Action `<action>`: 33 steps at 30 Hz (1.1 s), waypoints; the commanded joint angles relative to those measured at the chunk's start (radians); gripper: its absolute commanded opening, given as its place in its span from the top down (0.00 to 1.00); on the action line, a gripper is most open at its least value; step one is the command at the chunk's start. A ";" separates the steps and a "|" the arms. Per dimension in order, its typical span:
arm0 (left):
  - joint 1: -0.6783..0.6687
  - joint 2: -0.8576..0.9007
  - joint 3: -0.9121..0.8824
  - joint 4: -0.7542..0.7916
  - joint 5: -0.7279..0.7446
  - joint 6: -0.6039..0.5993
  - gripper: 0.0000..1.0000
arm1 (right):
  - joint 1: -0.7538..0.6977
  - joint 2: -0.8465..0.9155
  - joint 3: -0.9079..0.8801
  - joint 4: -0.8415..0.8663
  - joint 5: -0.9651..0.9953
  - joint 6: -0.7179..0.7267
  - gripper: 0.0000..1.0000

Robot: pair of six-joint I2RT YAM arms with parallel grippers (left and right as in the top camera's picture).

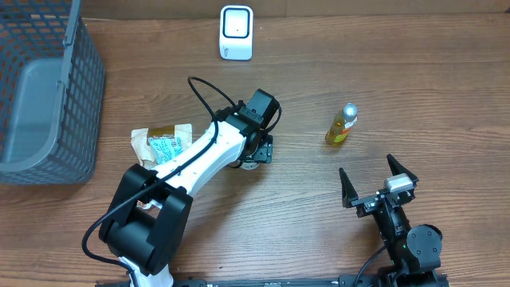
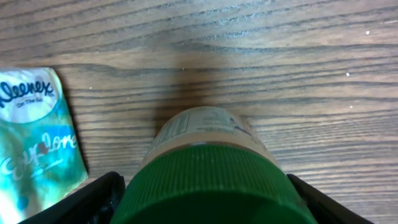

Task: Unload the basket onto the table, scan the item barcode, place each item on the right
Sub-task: 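Grasp the green-lidded container by its lid with the left gripper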

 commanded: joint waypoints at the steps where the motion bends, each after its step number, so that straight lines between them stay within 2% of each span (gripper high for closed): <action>1: 0.005 0.011 -0.023 0.016 -0.023 -0.021 0.20 | -0.003 -0.010 -0.010 0.003 0.006 0.003 0.00; 15: 0.005 0.059 -0.027 0.044 -0.024 -0.020 0.24 | -0.003 -0.010 -0.011 0.003 0.006 0.003 0.00; 22: 0.006 0.058 0.006 0.014 -0.024 -0.013 0.44 | -0.003 -0.010 -0.011 0.003 0.006 0.003 0.00; 28: 0.007 0.058 0.153 -0.172 -0.005 -0.013 0.62 | -0.003 -0.010 -0.011 0.003 0.006 0.003 0.00; 30: 0.008 0.058 0.216 -0.238 0.039 -0.013 0.66 | -0.003 -0.010 -0.011 0.003 0.006 0.003 0.00; 33: 0.017 0.058 0.305 -0.316 0.187 -0.031 0.68 | -0.003 -0.010 -0.011 0.003 0.006 0.003 0.00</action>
